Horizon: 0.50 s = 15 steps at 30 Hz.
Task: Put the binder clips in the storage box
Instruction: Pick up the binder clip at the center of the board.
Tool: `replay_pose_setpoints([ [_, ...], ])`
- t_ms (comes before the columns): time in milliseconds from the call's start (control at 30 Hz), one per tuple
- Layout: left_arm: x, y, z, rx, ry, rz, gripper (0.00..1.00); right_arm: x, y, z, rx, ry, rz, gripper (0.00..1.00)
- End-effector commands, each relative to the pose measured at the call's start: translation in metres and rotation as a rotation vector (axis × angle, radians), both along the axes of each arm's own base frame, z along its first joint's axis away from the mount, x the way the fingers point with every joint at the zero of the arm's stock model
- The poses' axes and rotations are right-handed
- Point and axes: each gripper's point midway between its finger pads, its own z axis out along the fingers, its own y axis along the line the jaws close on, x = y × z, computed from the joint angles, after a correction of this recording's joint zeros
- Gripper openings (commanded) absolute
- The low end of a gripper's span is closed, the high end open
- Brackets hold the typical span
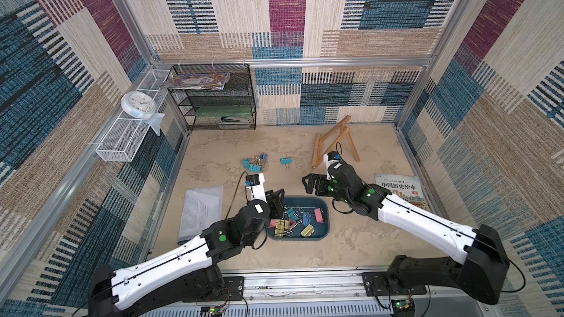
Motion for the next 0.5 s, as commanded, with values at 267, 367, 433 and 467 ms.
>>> replay_pose_setpoints([
  [267, -0.039, 0.058, -0.046, 0.034, 0.170, 0.025, 0.95, 0.095, 0.050, -0.043, -0.056, 0.145, -0.076, 0.95],
  [367, -0.041, 0.060, -0.050, 0.016, 0.170, 0.022, 0.99, 0.115, 0.063, -0.056, -0.035, 0.183, -0.134, 0.95],
  [433, -0.042, 0.060, -0.052, 0.026, 0.179, 0.020, 0.99, 0.126, 0.067, -0.069, -0.036, 0.214, -0.173, 0.95],
  [467, -0.043, 0.061, -0.053, 0.034, 0.184, 0.019, 0.99, 0.131, 0.070, -0.076, -0.031, 0.230, -0.184, 0.95],
])
